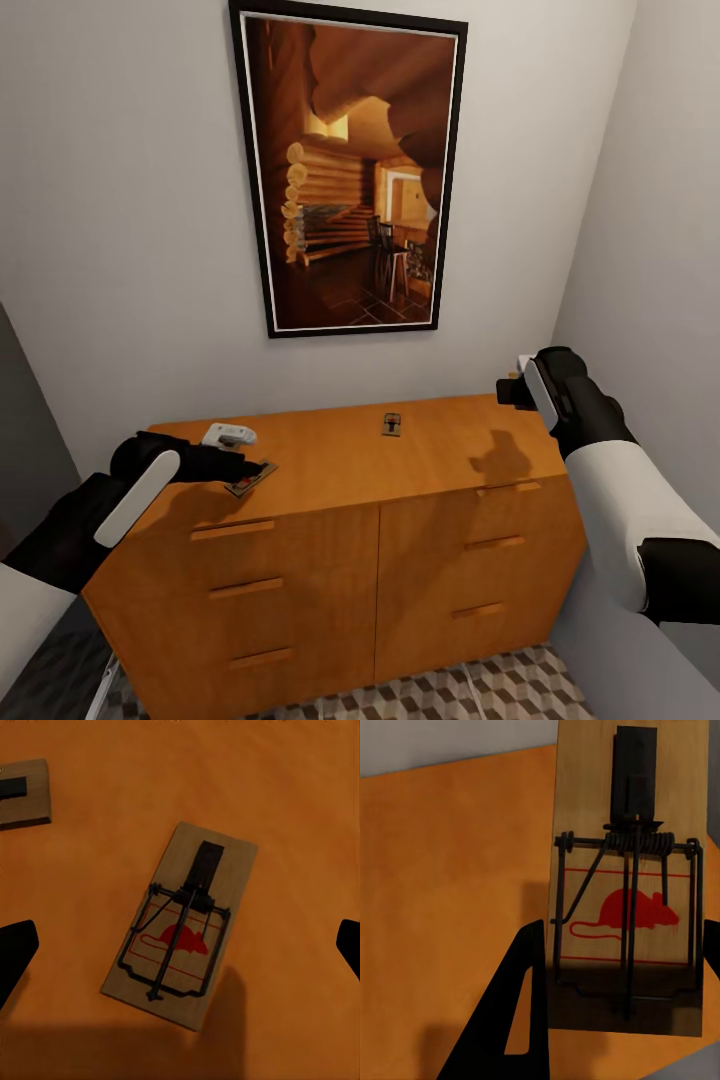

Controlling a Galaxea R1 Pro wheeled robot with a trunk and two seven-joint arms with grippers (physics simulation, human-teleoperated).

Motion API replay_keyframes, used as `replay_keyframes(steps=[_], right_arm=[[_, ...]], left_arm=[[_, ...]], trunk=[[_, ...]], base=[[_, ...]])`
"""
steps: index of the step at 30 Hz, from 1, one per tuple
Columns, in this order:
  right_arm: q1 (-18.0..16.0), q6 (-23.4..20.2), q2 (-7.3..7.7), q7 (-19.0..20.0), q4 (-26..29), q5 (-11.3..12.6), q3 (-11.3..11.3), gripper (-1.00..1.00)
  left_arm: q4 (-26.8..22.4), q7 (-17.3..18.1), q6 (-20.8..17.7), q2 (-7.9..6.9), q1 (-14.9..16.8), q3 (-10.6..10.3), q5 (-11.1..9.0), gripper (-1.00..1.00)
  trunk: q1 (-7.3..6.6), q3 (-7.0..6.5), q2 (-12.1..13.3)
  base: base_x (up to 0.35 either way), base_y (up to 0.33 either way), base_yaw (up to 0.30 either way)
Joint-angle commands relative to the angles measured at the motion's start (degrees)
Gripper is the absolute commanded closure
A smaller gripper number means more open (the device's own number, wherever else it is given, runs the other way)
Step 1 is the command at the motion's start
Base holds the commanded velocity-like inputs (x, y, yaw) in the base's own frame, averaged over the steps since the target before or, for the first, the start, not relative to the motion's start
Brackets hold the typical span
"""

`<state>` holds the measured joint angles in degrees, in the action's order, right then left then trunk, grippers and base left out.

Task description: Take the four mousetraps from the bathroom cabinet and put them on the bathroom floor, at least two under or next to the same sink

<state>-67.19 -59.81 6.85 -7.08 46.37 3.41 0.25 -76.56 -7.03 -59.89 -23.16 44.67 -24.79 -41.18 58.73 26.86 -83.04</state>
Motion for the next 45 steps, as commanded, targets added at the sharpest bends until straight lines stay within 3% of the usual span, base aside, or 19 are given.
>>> replay_keyframes(steps=[1,25,35,45], right_arm=[[0.0,-0.2,0.01,-0.4,0.0,0.5,0.0,1.00],[0.0,-0.2,0.00,-0.4,0.0,0.5,0.0,1.00],[0.0,-0.2,0.00,-0.4,0.0,0.5,0.0,1.00],[0.0,-0.2,0.00,-0.4,0.0,0.5,0.0,1.00]], left_arm=[[-0.1,-0.6,-0.1,-0.05,0.1,-0.1,-0.6,-1.00],[0.3,-0.7,0.0,0.18,0.1,0.0,-0.7,-1.00],[5.1,-0.8,0.3,0.31,0.1,0.1,-0.6,-1.00],[6.4,-0.8,0.4,0.43,0.1,0.1,-0.6,-1.00]], trunk=[[0.00,0.07,0.0],[0.00,0.07,0.0],[0.00,0.07,0.0],[0.00,0.07,0.0]], base=[[0.000,0.000,0.000],[0.012,0.000,0.000],[0.000,0.000,0.000],[0.000,0.000,0.000]])
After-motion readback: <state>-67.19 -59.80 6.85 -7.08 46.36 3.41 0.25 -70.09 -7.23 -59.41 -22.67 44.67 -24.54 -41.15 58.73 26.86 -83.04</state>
